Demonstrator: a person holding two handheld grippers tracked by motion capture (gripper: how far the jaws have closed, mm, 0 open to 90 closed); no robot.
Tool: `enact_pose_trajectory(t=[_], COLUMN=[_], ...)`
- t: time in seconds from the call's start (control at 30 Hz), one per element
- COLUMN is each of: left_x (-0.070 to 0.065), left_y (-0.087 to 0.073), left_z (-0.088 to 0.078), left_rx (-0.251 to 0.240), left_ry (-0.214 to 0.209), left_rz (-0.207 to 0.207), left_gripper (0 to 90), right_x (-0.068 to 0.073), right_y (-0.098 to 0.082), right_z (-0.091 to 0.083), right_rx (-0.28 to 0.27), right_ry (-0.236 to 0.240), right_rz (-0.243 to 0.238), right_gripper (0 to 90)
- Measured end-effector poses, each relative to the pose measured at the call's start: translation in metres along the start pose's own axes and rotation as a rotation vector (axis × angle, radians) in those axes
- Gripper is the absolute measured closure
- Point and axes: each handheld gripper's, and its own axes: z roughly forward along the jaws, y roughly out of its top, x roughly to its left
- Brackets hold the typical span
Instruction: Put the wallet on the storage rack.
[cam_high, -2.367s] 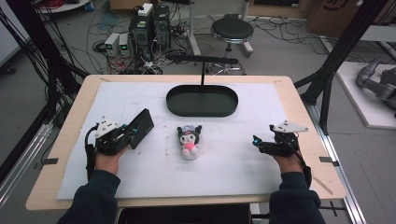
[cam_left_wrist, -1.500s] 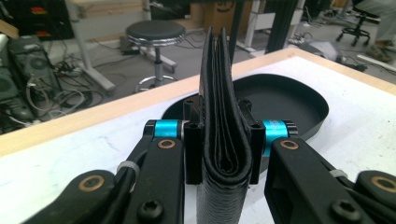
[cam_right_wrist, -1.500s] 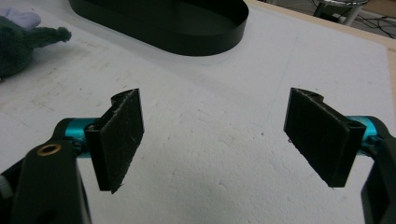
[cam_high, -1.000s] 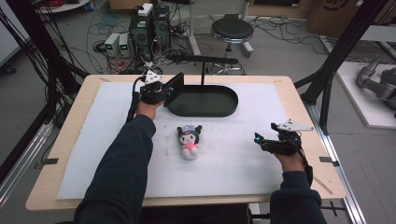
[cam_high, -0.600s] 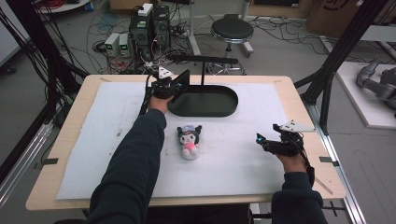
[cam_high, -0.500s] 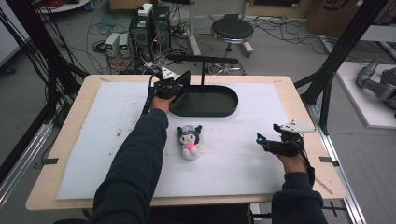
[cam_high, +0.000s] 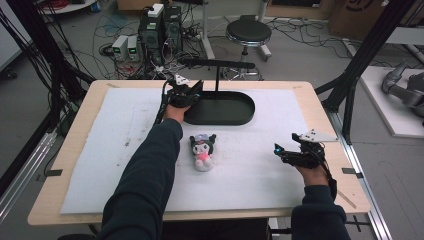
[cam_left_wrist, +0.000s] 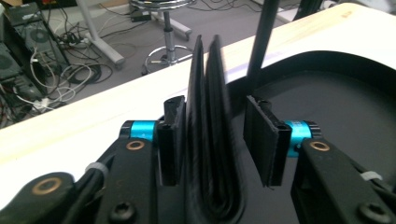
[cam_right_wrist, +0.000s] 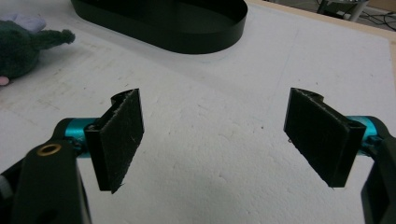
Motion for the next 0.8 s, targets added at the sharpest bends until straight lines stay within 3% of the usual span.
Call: enact_pose_trajectory(t=[0.13,0.37,0.47,0.6,0.8], left_x=[0.001,-0.009,-0.016,-0.025,-0.034], left_y=[-0.005,-0.005,-0.005,-0.005,-0.003], left_z=[-0.006,-0.014,-0.013,-0.010,0.000], left_rx=[0.004,-0.012,0.001,0.006,0.027], left_ry=[-0.027,-0.074,-0.088,-0.057,-0.079], left_rz=[-0.039,-0.038,0.044,0.088,0.090], left_gripper=[58.4,63.6,73.9,75.0,74.2], right_x=[0.003,0.001,0.001,0.001,0.001], right_y=[0.001,0.002,0.002,0.002,0.002], right_z=[-0.001,-0.003,-0.003,-0.003,-0.003], right_rx=[-0.004,-0.013,-0.013,-0.015,-0.015], right_ry=[0.002,-0.003,-0.001,-0.002,-0.001], right_rz=[-0.006,-0.001,0.000,-0.004,-0.005], right_gripper=[20.3,20.3,20.3,20.3,20.3])
